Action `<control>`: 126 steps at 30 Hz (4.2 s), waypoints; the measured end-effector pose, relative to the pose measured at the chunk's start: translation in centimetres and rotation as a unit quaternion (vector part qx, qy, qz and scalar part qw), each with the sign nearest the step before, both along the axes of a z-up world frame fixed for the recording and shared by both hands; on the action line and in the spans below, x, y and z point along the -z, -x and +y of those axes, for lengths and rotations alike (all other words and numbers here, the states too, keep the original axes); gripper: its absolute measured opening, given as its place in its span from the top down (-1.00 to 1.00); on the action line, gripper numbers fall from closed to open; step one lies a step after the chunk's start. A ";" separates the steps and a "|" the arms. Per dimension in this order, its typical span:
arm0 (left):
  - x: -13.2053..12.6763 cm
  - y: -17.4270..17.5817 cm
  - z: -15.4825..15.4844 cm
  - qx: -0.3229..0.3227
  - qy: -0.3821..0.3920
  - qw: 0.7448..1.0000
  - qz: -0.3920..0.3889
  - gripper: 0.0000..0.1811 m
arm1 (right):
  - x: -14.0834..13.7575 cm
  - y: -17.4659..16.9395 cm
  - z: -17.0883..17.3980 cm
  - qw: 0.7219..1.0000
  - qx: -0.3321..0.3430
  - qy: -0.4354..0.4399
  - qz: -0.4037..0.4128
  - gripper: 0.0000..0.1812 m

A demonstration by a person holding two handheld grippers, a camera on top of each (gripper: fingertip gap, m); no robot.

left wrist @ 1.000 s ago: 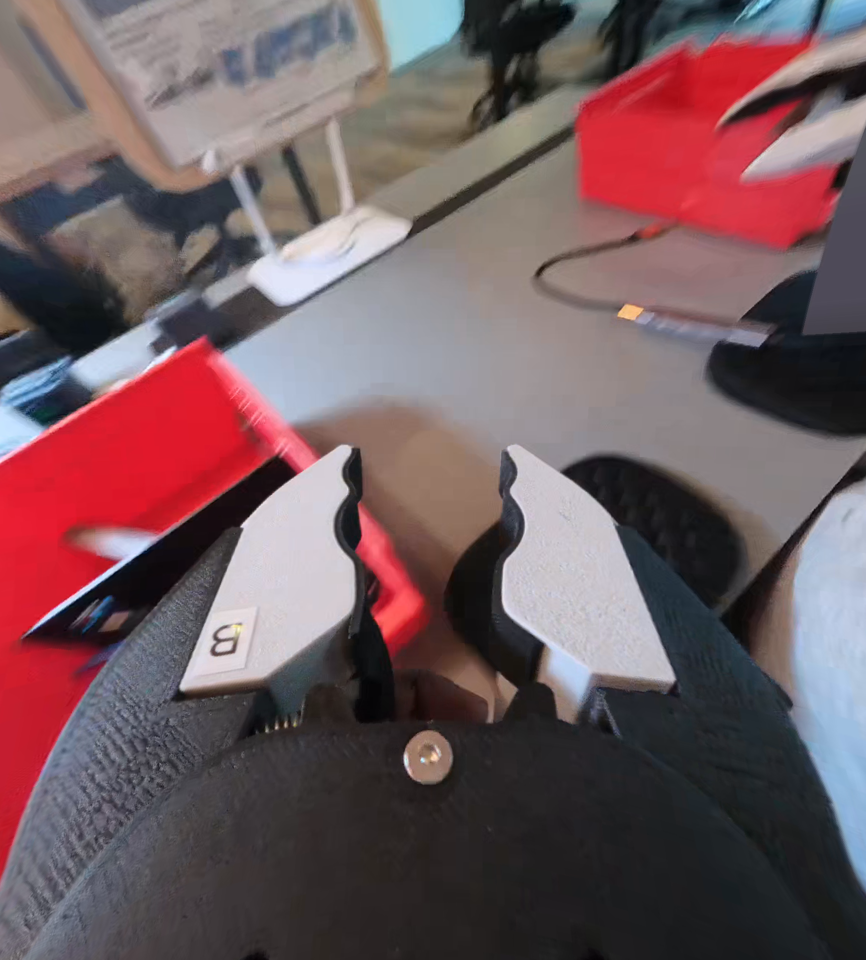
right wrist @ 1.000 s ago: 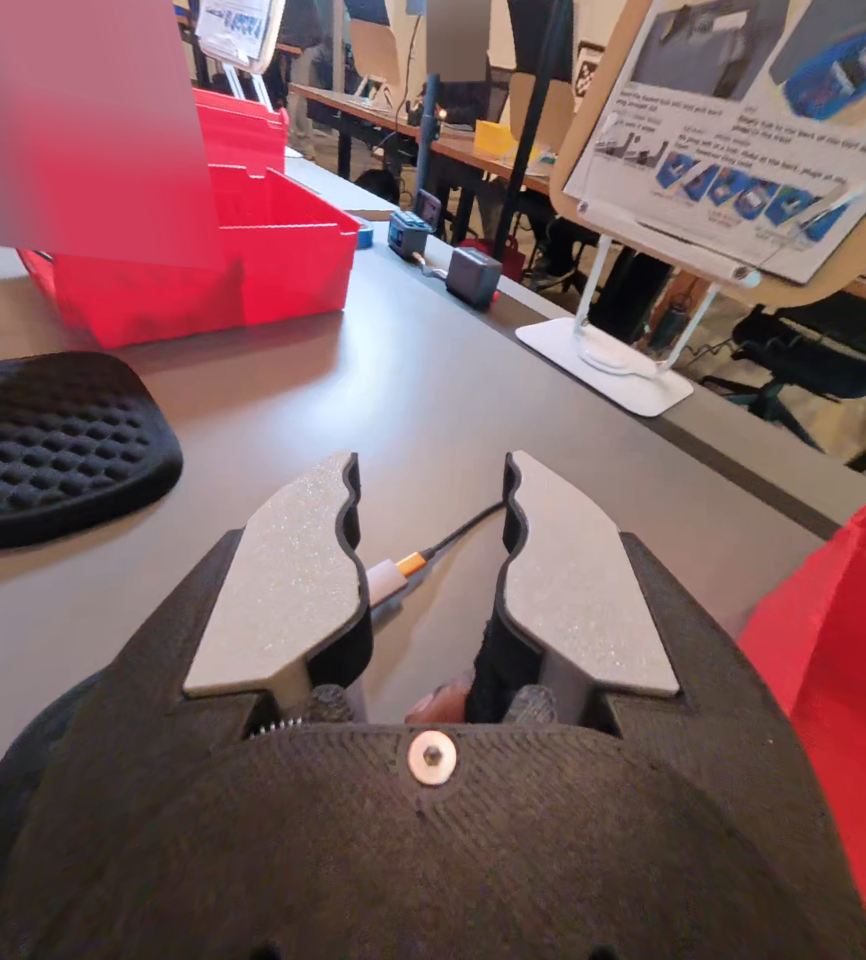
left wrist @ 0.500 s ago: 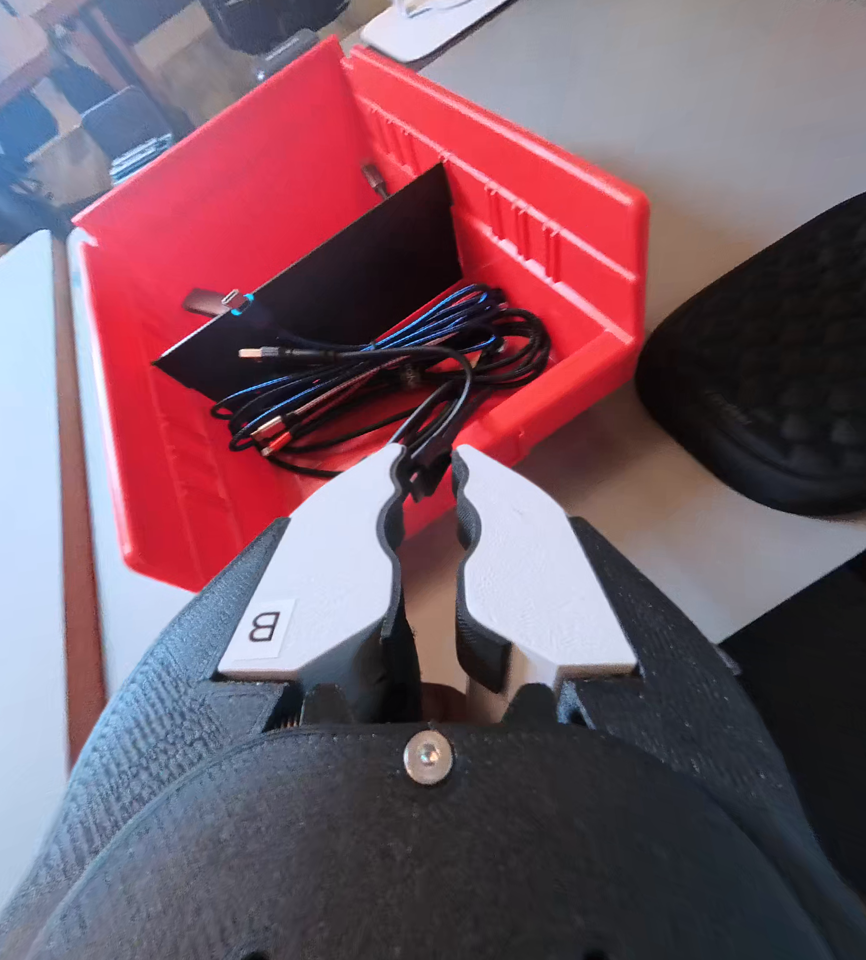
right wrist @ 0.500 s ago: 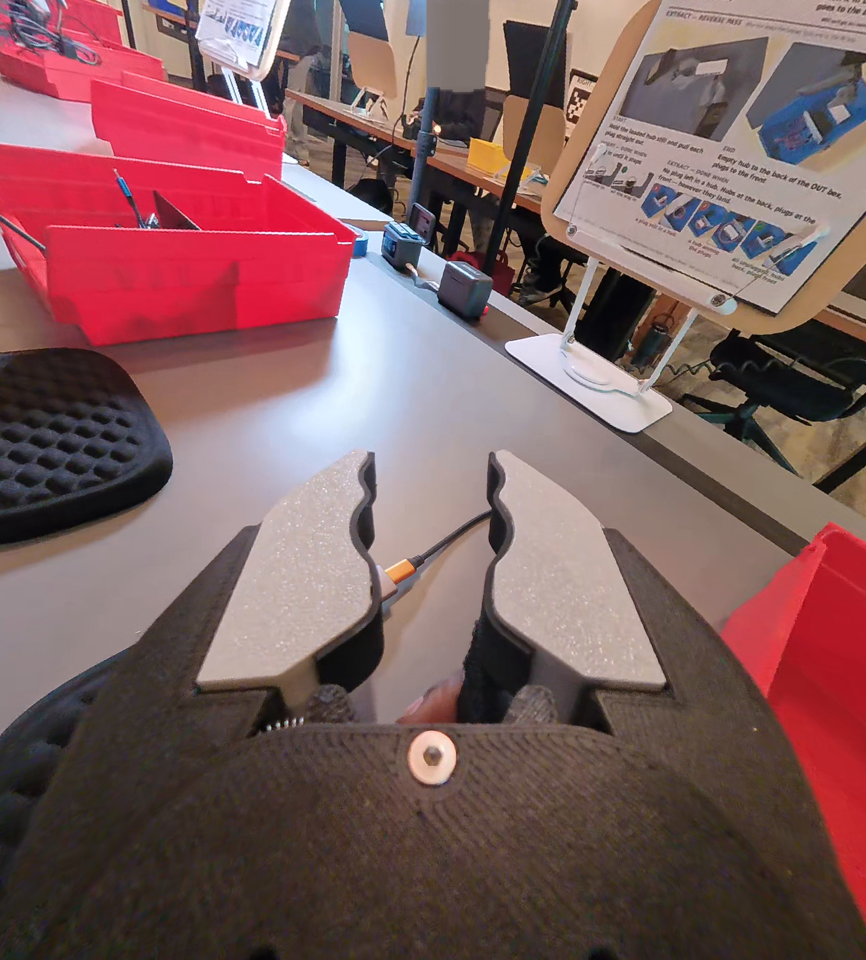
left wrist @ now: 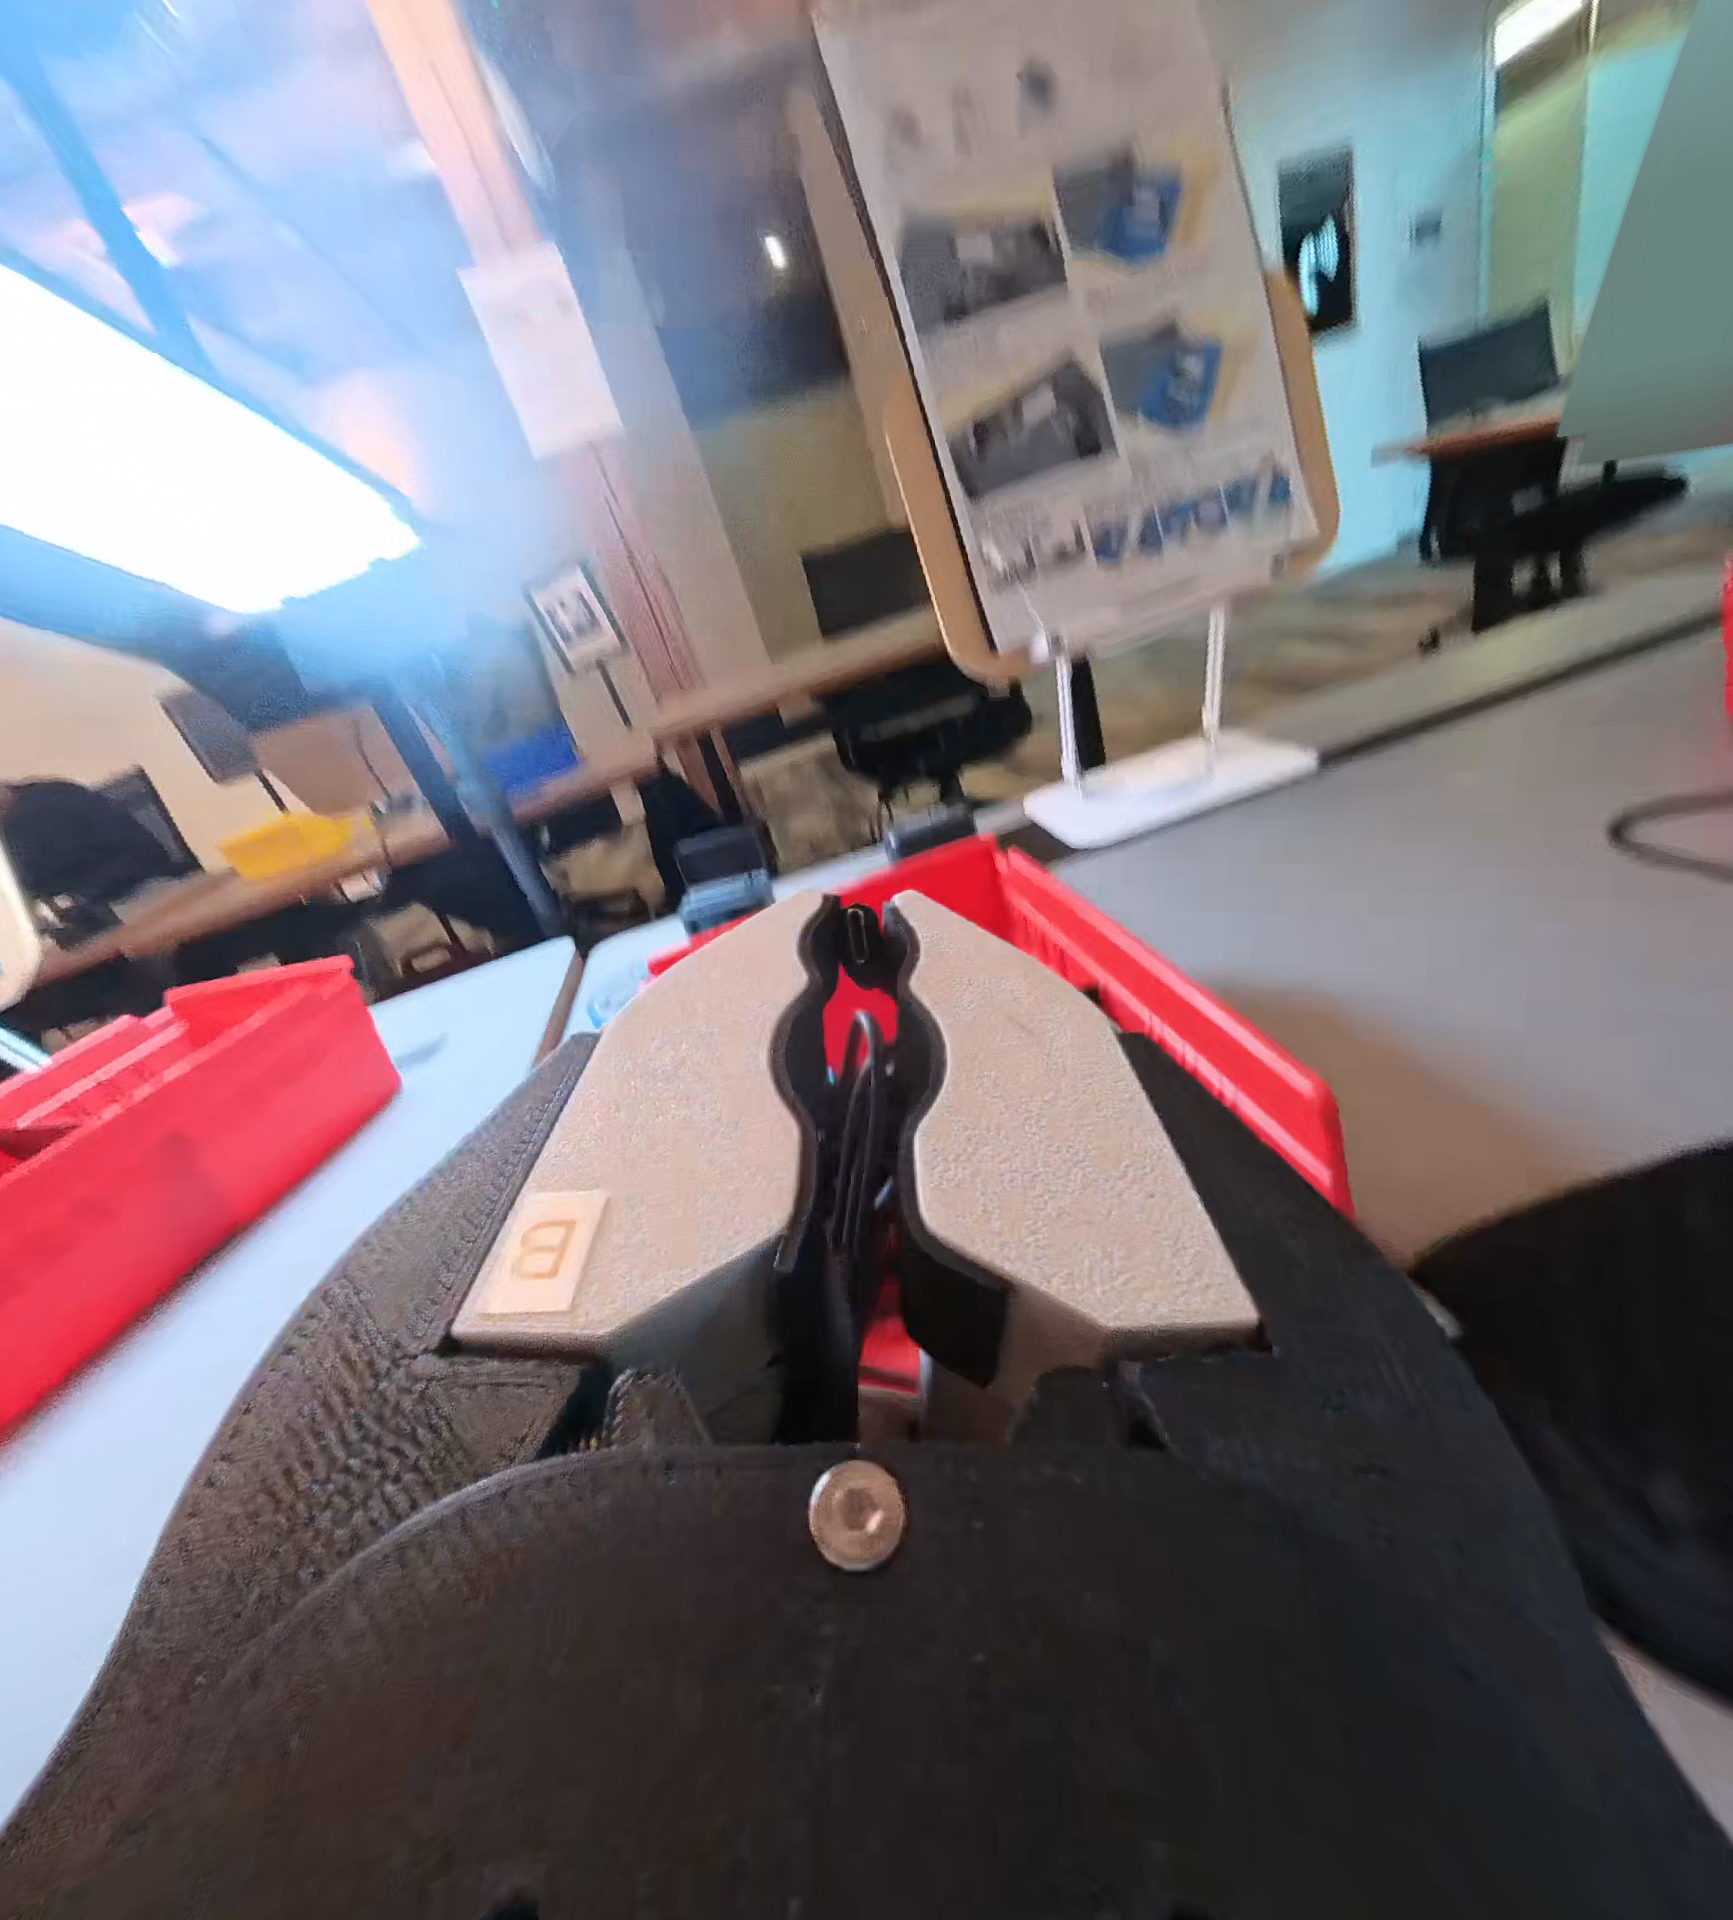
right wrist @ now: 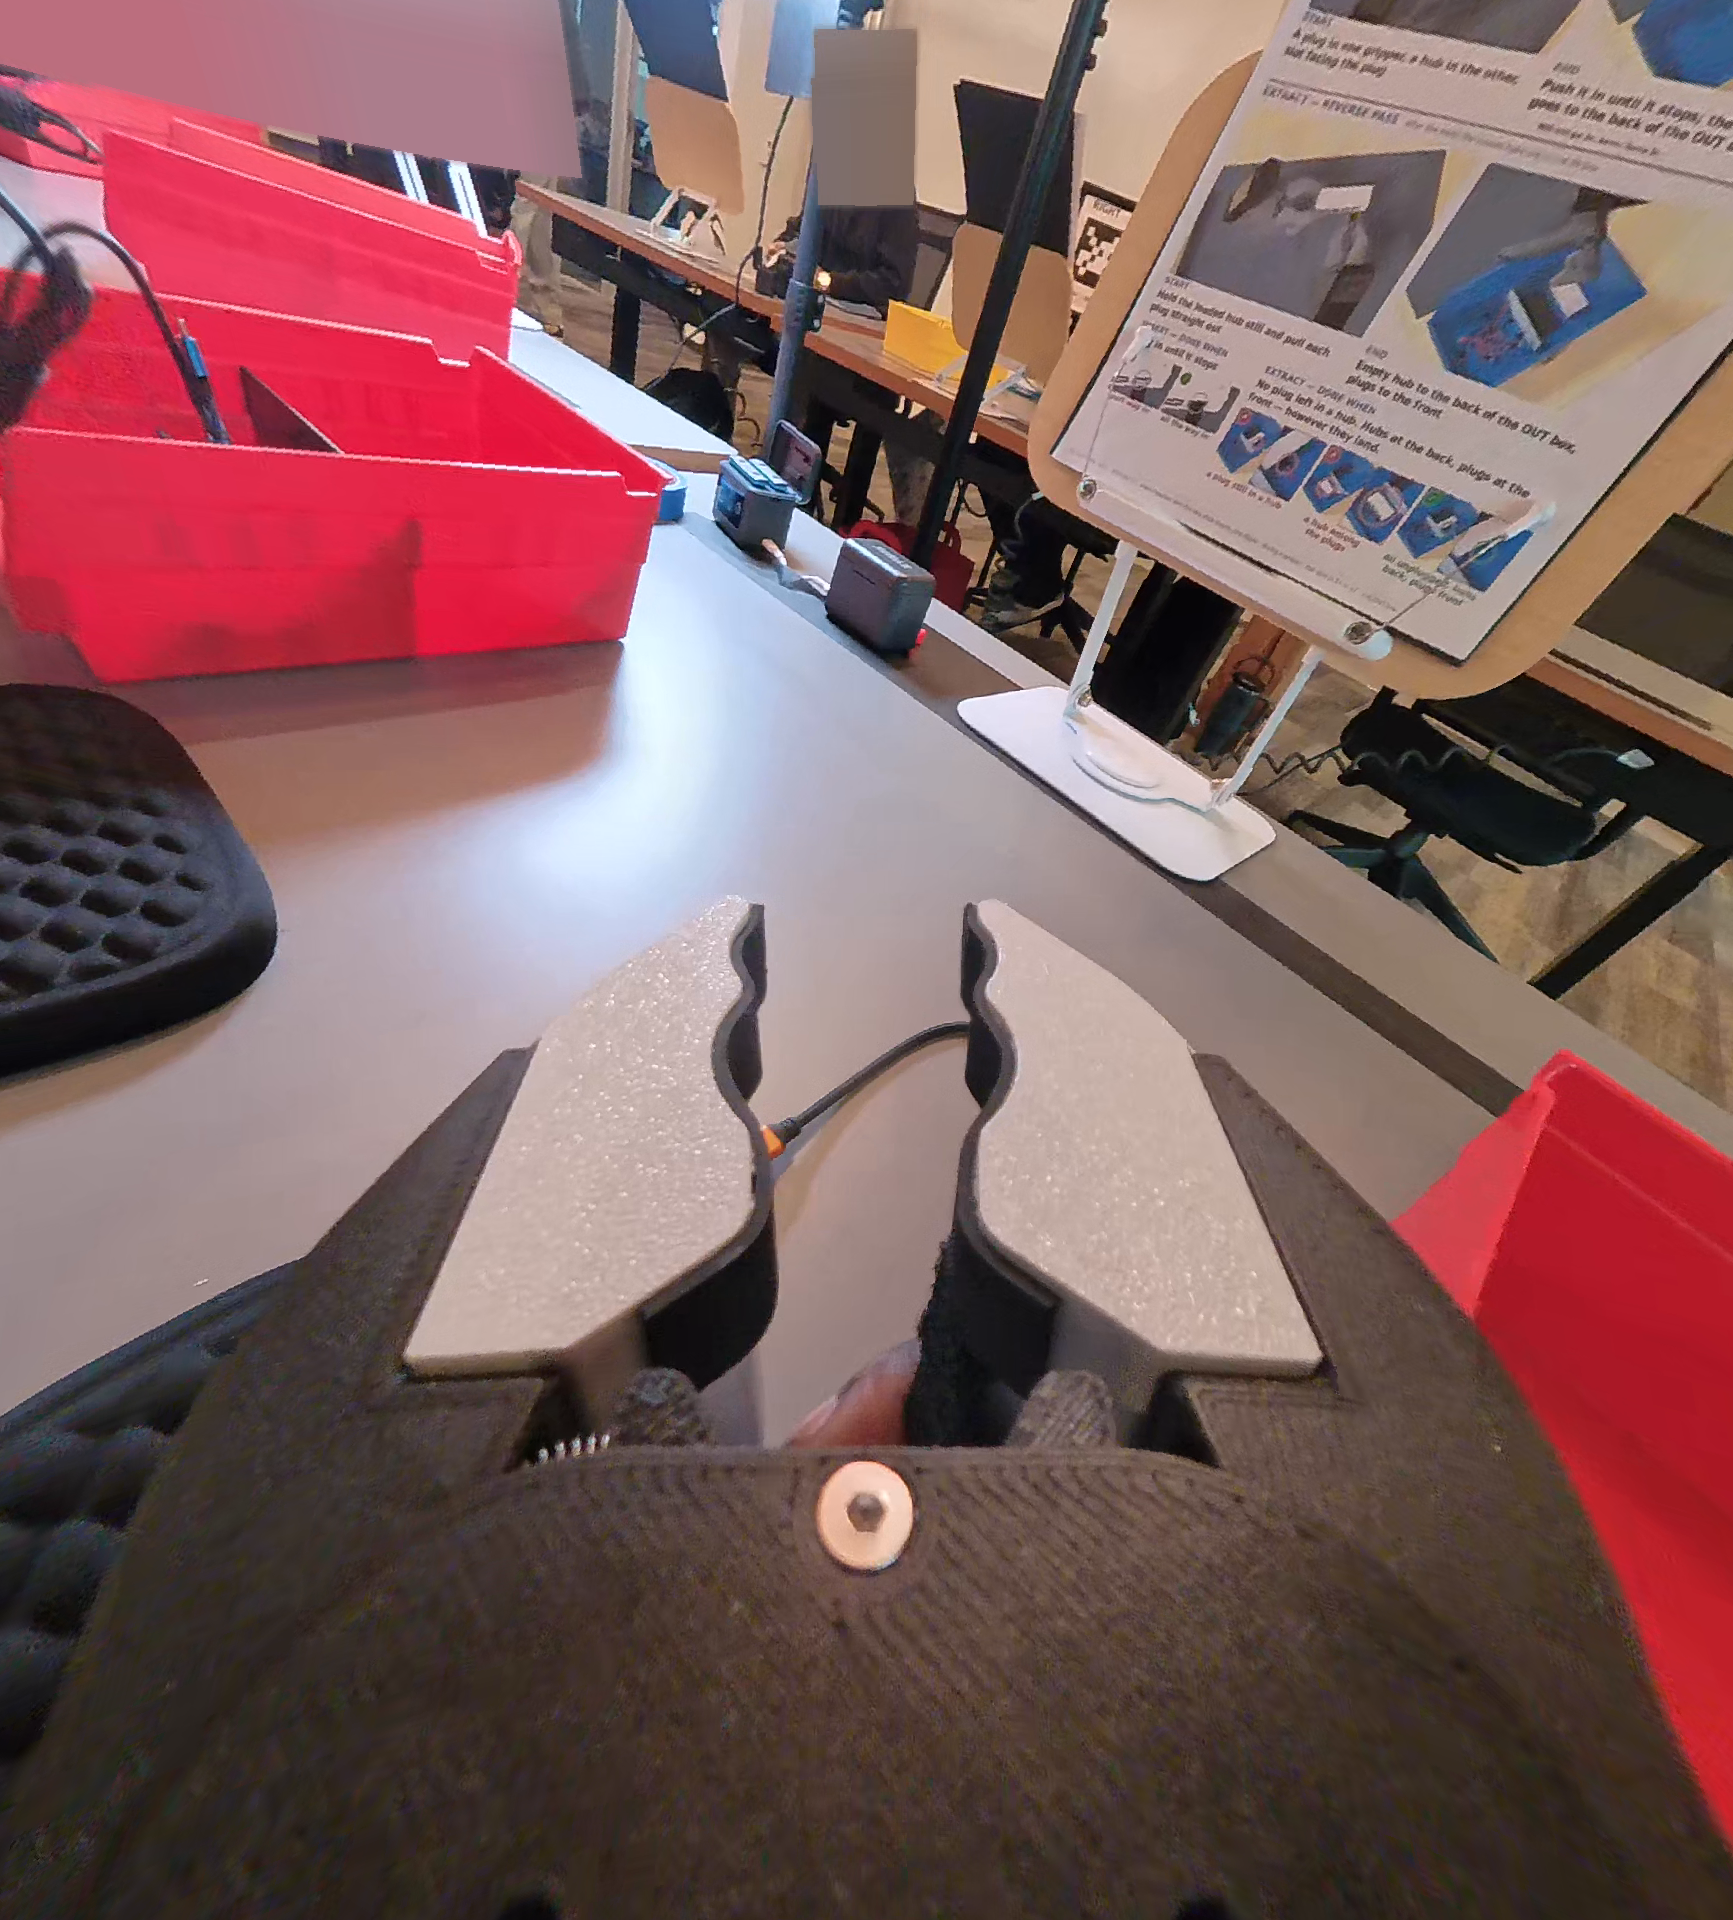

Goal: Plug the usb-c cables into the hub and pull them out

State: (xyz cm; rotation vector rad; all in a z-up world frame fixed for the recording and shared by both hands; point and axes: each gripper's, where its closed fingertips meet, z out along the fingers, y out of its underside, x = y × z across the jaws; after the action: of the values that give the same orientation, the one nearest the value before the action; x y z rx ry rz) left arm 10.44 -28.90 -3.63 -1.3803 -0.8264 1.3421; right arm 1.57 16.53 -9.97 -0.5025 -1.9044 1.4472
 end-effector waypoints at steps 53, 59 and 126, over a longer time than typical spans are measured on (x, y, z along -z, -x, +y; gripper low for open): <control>8.5 4.3 31.4 0.114 0.364 0.921 0.075 0.91 | 1.8 -6.6 -15.1 0.975 -0.162 0.040 -0.150 0.86; 8.8 3.8 31.9 0.155 0.339 0.926 0.066 0.88 | 1.8 -7.2 -14.6 0.970 -0.199 0.026 -0.135 0.92; -8.9 -5.6 25.2 0.555 -0.145 0.806 0.149 0.43 | 0.1 -8.4 -7.8 0.923 -0.378 0.045 -0.051 0.87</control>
State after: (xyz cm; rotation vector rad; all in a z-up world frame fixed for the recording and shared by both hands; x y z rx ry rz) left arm 16.03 -3.70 5.29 -1.0425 0.0742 0.4333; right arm 9.98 8.68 -10.10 0.1640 -2.2468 2.0163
